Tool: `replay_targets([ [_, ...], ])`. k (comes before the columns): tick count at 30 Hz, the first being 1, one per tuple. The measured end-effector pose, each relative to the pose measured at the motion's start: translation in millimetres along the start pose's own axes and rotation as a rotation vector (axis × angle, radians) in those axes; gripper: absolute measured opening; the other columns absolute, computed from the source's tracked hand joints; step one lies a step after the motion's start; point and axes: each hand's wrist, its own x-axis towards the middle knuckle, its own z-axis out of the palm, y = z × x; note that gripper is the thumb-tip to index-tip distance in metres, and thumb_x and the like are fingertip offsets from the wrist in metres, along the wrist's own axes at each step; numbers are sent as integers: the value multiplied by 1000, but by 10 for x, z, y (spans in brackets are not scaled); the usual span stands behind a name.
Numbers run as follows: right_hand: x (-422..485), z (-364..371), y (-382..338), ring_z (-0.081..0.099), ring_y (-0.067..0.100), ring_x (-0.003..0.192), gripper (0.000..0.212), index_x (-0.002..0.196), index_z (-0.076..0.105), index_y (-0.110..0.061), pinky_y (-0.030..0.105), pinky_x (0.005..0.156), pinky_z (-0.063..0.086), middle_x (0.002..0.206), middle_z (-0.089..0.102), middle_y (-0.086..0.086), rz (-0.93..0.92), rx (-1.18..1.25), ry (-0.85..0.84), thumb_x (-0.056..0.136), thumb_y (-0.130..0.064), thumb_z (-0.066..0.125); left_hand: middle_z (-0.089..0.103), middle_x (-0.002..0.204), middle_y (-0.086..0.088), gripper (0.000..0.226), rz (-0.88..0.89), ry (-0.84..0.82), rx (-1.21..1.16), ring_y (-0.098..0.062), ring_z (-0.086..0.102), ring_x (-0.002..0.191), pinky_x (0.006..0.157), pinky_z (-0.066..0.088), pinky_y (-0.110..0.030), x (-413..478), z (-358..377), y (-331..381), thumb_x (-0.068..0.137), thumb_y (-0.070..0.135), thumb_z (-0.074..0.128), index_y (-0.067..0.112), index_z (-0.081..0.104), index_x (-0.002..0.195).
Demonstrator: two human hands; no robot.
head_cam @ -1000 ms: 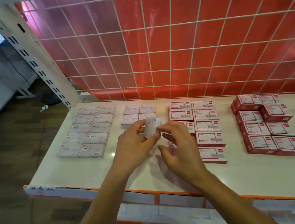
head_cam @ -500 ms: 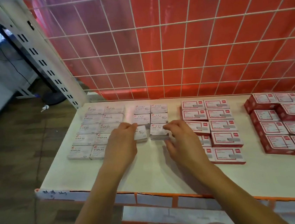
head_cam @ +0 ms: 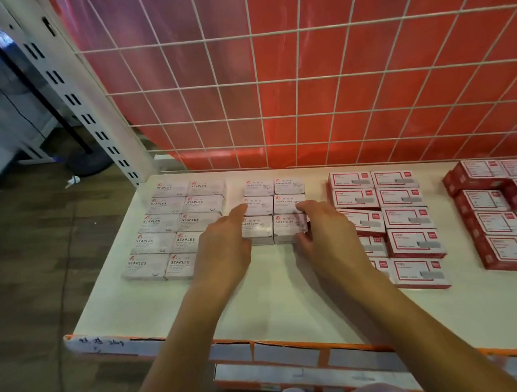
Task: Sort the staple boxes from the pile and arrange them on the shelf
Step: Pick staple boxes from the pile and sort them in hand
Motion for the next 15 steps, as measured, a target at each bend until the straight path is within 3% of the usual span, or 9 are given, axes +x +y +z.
replay_targets([
  [5, 15, 29, 11, 46, 20, 119, 50, 133, 46, -14, 26, 99, 36, 132, 49, 5, 51, 87, 40, 86, -20, 64, 66, 116, -6, 57, -32, -54, -45, -29, 57, 106, 90, 43, -37, 24, -1, -36, 85, 6, 51, 23, 44, 138],
  [9, 128, 90, -12, 42, 22, 127, 64, 139, 38, -13, 37, 110, 34, 136, 46, 4, 96, 166, 16, 82, -18, 67, 68, 113, -2, 56, -77, -105, -163, -26, 61, 105, 92, 48, -41, 94, -21, -39, 81, 5, 52, 25, 47, 132],
  [12, 200, 139, -45, 48, 22, 122, 63, 137, 40, -13, 39, 105, 41, 134, 51, 4, 109, 159, -34, 80, -17, 67, 69, 108, 1, 51, -62, -133, -117, -24, 61, 100, 85, 50, -35, 139, -6, -31, 84, 11, 55, 29, 48, 131],
  [15, 193, 140, -38, 53, 19, 116, 54, 131, 44, -14, 28, 98, 41, 131, 55, 2, 103, 151, -55, 82, -18, 66, 66, 113, -4, 49, -36, -150, -21, -25, 59, 104, 88, 43, -32, 150, -36, -1, 85, 13, 58, 23, 48, 132],
])
